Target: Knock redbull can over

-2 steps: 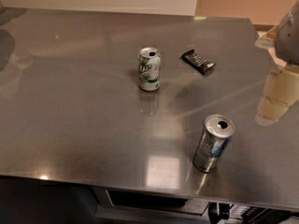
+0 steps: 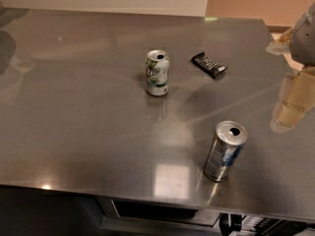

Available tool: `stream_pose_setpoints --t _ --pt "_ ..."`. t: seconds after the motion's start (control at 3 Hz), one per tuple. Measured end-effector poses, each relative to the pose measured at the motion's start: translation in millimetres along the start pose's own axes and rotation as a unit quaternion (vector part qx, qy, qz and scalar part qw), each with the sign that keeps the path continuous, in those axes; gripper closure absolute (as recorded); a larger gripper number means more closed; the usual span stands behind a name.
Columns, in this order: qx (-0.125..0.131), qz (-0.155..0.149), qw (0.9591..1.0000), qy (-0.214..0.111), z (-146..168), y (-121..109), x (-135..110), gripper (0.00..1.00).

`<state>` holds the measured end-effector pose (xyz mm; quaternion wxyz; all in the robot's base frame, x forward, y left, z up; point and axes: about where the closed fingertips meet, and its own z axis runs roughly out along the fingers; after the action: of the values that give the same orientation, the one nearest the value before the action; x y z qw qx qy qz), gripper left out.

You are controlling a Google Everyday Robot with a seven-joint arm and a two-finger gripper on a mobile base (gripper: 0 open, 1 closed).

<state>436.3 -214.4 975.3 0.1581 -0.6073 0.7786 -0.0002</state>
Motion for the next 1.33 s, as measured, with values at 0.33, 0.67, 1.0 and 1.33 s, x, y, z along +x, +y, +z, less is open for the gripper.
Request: stream_pose_setpoints --t 0.33,0.67,1.0,1.33 --pt "-0.052 0.004 0.9975 -0.049 11.5 18.5 -0.3 0.0" --pt "-0.079 -0.001 0.9914 -0.104 18.2 47.6 -9.4 0.0" --pt "-0.084 0.001 0.9857 -0.146 27.1 73.0 -18.7 0.0" --pt "-0.073 0.003 0.9821 -0.174 41.7 86.0 -26.5 0.0"
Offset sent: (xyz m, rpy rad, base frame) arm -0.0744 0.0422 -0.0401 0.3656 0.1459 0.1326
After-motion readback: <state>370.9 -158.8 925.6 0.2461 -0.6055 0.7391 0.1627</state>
